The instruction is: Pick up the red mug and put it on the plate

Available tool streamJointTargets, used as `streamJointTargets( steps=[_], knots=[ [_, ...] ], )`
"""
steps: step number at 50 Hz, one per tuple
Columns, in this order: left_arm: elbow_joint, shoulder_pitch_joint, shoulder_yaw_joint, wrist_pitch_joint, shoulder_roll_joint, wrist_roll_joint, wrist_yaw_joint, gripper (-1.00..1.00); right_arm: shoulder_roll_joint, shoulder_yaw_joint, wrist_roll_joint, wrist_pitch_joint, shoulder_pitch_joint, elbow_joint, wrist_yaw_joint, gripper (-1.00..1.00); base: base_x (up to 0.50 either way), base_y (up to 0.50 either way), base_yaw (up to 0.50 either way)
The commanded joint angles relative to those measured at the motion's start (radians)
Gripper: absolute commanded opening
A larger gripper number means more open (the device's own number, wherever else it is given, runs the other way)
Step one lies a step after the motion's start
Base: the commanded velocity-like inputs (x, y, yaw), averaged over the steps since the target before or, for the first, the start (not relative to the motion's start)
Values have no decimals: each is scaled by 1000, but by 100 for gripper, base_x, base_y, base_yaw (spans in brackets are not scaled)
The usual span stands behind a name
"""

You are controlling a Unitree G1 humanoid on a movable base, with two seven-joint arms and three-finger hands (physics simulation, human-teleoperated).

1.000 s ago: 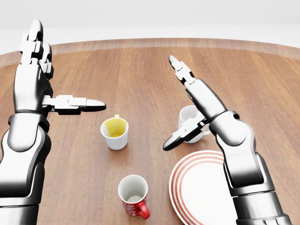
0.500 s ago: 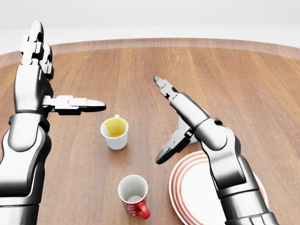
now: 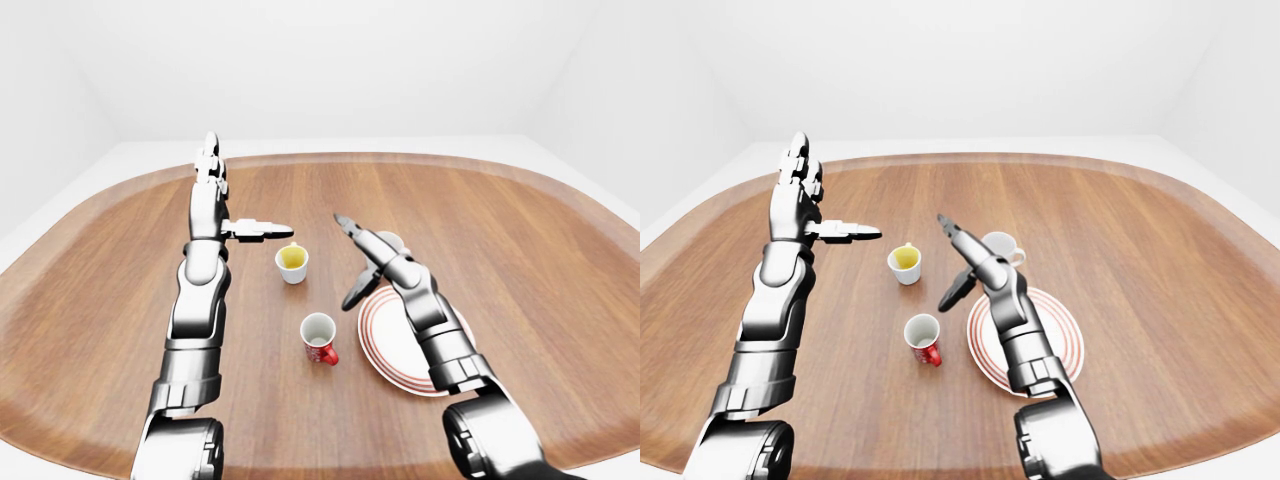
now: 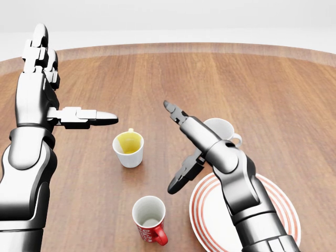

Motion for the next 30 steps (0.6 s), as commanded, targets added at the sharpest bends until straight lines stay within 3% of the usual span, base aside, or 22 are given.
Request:
streamJointTargets(
  steps=[1, 30],
  knots=[
    [-1, 2, 0, 0, 1, 0, -1, 100, 21, 13, -19, 0, -9, 65, -14, 100, 0, 0, 0],
    [4, -3, 0, 0, 0, 2, -2, 100, 78, 48, -69, 0, -22, 183, -33, 100, 0, 0, 0]
  ],
)
